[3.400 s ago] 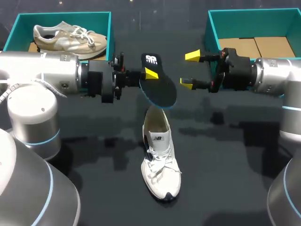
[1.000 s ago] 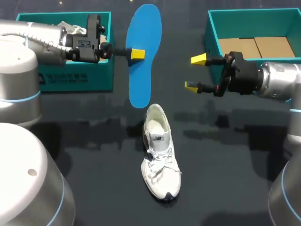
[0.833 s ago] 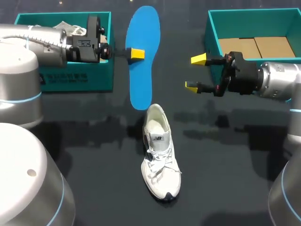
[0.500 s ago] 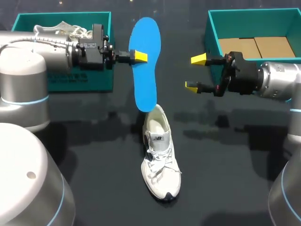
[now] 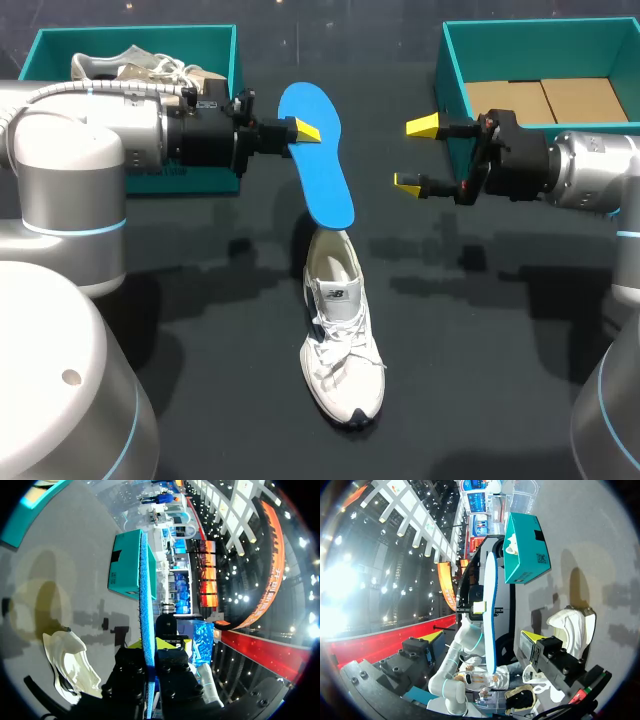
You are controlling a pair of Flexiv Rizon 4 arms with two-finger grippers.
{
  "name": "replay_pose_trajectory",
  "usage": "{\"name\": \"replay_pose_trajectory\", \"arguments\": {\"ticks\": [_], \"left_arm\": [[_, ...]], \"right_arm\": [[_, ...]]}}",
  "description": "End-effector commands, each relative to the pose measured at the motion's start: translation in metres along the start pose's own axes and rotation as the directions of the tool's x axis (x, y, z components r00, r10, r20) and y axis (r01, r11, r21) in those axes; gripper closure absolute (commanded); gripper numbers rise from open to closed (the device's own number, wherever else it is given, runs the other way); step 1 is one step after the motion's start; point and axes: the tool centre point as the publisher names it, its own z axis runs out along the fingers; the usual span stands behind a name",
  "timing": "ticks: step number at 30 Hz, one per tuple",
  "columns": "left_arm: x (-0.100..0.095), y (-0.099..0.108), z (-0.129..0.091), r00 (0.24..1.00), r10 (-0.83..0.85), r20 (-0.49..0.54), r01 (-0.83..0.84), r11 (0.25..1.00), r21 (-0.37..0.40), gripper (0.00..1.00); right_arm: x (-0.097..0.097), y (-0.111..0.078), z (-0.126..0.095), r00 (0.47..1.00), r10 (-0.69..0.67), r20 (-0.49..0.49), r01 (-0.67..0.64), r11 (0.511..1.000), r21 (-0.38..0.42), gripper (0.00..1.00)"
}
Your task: Take the shoe out of the shoebox, open the shoe tongue, remove and reinsert the insole, then place the shoe into the shoebox
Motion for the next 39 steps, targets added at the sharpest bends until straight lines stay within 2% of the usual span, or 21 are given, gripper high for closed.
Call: {"name": "replay_pose_trajectory", "arguments": {"ticks": [1,10,17,24,29,34,39], "left_arm": [[-0.001,0.004,0.008,0.992,-0.123,0.024,0.123,0.992,0.035,1.0],[-0.004,0.001,0.014,0.991,-0.125,-0.051,0.126,0.992,0.014,1.0],[-0.009,-0.001,0.016,0.992,-0.092,-0.091,0.094,0.995,0.018,1.0],[-0.011,0.0,0.018,0.992,-0.078,-0.102,0.077,0.997,-0.01,1.0],[-0.011,0.0,0.018,0.992,-0.078,-0.102,0.077,0.997,-0.01,1.0],[-0.011,0.0,0.018,0.992,-0.078,-0.102,0.077,0.997,-0.01,1.0],[-0.011,0.0,0.018,0.992,-0.078,-0.102,0.077,0.997,-0.01,1.0]], "right_arm": [[-0.001,-0.001,0.0,1.0,0.0,0.001,0.0,1.0,-0.002,0.0],[0.015,-0.006,-0.009,0.982,-0.021,0.189,0.019,1.0,0.013,0.0],[0.027,-0.01,-0.013,0.957,-0.021,0.288,0.011,0.999,0.036,0.0],[0.034,-0.011,-0.011,0.925,-0.002,0.379,-0.022,0.998,0.058,0.0],[0.044,-0.011,-0.005,0.868,0.034,0.496,-0.073,0.996,0.059,0.0],[0.056,-0.012,0.004,0.784,0.07,0.617,-0.119,0.992,0.039,0.0],[0.066,-0.012,0.014,0.716,0.065,0.695,-0.126,0.991,0.037,0.0]]}}
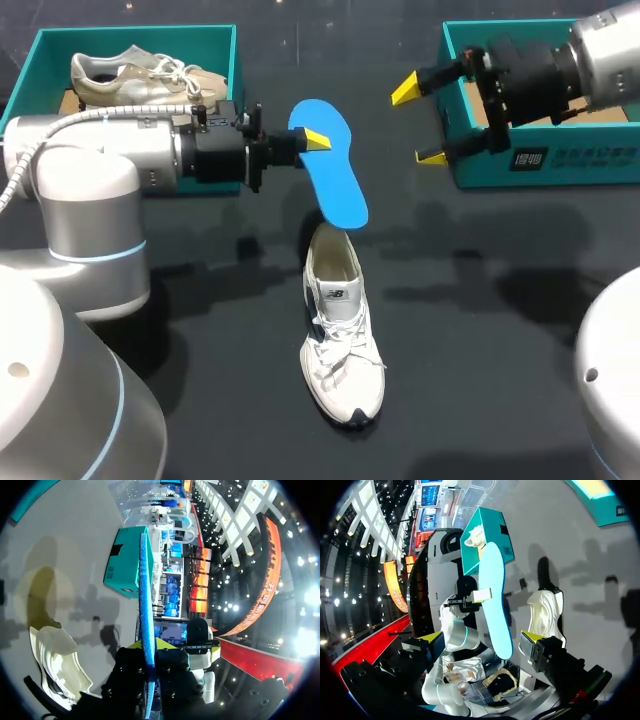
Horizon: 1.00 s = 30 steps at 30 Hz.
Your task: Take the shoe out of the shoebox, open the shoe tongue, remove and reinsert the insole, then place the shoe into the shoebox
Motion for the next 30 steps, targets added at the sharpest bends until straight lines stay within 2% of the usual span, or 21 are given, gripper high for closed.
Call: {"name": "replay_pose_trajectory", "arguments": {"ticks": [1,9,15,30], "left_arm": [[0.0,0.0,0.001,1.0,0.0,0.001,0.0,1.0,0.0,1.0],[0.0,0.0,0.001,1.0,0.0,0.001,0.0,1.0,0.0,1.0],[0.0,0.0,0.001,1.0,0.0,0.001,0.0,1.0,0.0,1.0],[0.0,0.0,0.001,1.0,0.0,0.001,0.0,1.0,0.0,1.0]], "right_arm": [[0.016,-0.003,0.0,0.968,0.002,0.252,-0.001,1.0,-0.007,0.0],[0.062,-0.002,0.003,0.877,0.039,0.479,-0.03,0.999,-0.026,0.0],[0.079,0.004,0.01,0.798,0.081,0.598,-0.07,0.997,-0.042,0.0],[0.098,0.0,0.022,0.694,0.12,0.709,-0.082,0.993,-0.088,0.0]]}}
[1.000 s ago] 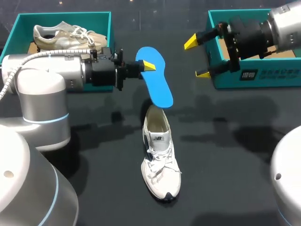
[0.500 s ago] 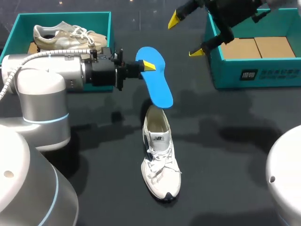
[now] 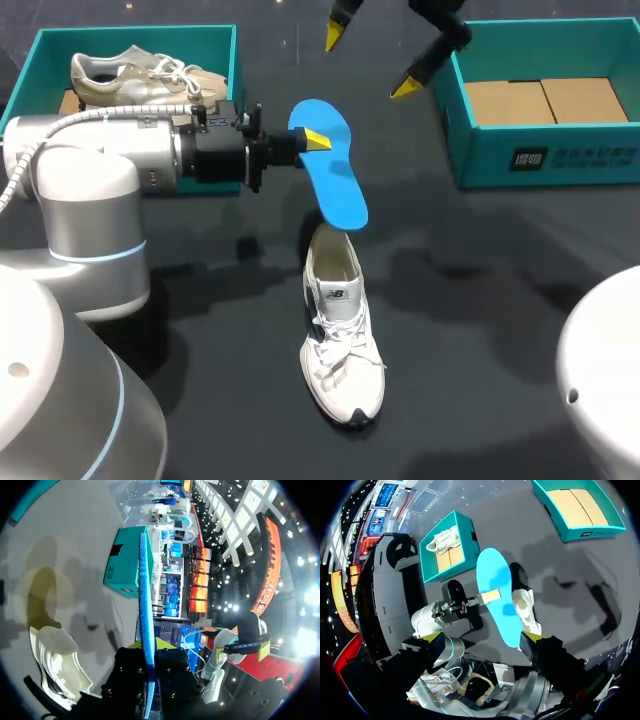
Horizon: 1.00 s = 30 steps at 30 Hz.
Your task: Take the shoe out of the shoebox, open the shoe tongue, remove and reinsert the insole, then place the shoe into the shoebox
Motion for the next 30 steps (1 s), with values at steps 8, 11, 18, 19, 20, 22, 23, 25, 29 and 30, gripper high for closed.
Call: {"name": "replay_pose_trajectory", "arguments": {"ticks": [8,11,18,19,20,22,23,25,29,30], "left_arm": [[0.0,0.0,0.001,1.0,0.001,0.001,-0.001,1.0,0.0,1.0],[0.0,0.0,0.001,1.0,0.001,0.001,-0.001,1.0,0.0,1.0],[0.0,0.0,0.001,1.0,0.001,0.001,-0.001,1.0,0.0,1.0],[0.0,0.0,0.001,1.0,0.001,0.001,-0.001,1.0,0.0,1.0],[0.0,0.0,0.001,1.0,0.001,0.001,-0.001,1.0,0.0,1.0],[0.0,0.0,0.001,1.0,0.001,0.001,-0.001,1.0,0.0,1.0],[0.0,0.0,0.001,1.0,0.001,0.001,-0.001,1.0,0.0,1.0],[0.0,0.0,0.001,1.0,0.001,0.001,-0.001,1.0,0.0,1.0],[0.0,0.0,0.001,1.0,0.001,0.001,-0.001,1.0,0.0,1.0],[0.0,0.0,0.001,1.0,0.001,0.001,-0.001,1.0,0.0,1.0]], "right_arm": [[0.014,0.001,0.001,0.954,0.019,0.298,-0.024,1.0,0.01,0.0],[0.017,0.002,0.004,0.943,0.033,0.332,-0.034,0.999,-0.003,0.0],[0.027,-0.001,0.011,0.927,-0.016,0.374,0.025,0.999,-0.02,0.0],[0.029,-0.002,0.012,0.924,-0.022,0.381,0.033,0.999,-0.022,0.0],[0.03,-0.003,0.013,0.921,-0.029,0.387,0.04,0.999,-0.021,0.0],[0.03,-0.003,0.017,0.918,-0.04,0.395,0.049,0.999,-0.013,0.0],[0.031,-0.002,0.019,0.916,-0.05,0.398,0.057,0.998,-0.005,0.0],[0.032,-0.003,0.023,0.912,-0.063,0.406,0.068,0.998,0.003,0.0],[0.034,-0.004,0.028,0.908,-0.091,0.409,0.097,0.995,0.004,0.0],[0.035,-0.005,0.028,0.907,-0.095,0.411,0.104,0.995,0.001,0.0]]}}
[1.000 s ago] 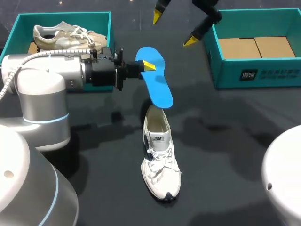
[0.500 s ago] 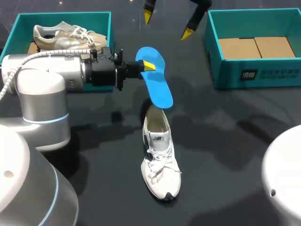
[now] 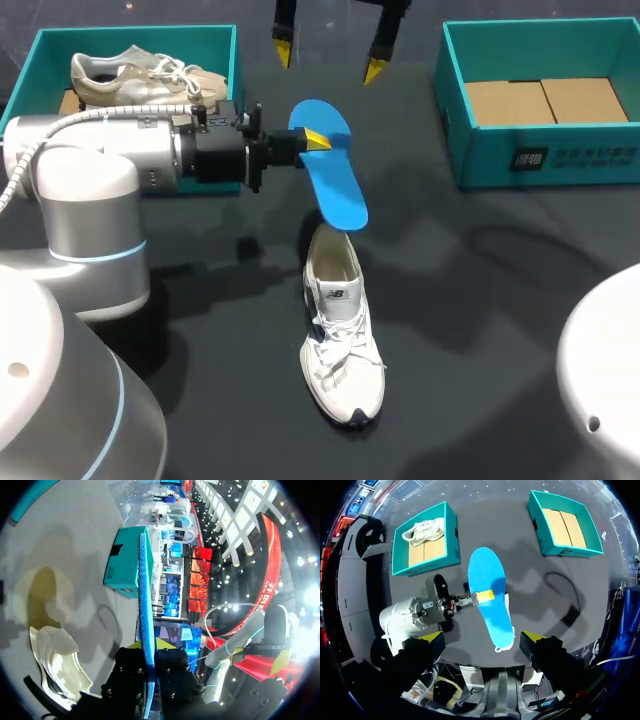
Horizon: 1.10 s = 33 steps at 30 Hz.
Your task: Take the shoe out of the shoebox, open the shoe tongue, remove and reinsert the insole, then place the shoe into the shoebox
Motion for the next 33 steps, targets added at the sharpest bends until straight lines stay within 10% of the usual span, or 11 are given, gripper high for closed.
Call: {"name": "replay_pose_trajectory", "arguments": {"ticks": [1,33], "left_arm": [[0.0,0.0,0.001,1.0,0.001,0.001,-0.001,1.0,0.0,1.0],[0.0,0.0,0.001,1.0,0.001,0.001,-0.001,1.0,0.0,1.0]], "right_arm": [[0.007,0.0,0.002,0.999,-0.008,0.039,0.009,1.0,-0.008,0.0],[-0.002,-0.009,0.016,0.996,-0.017,-0.084,0.018,1.0,0.008,0.0]]}}
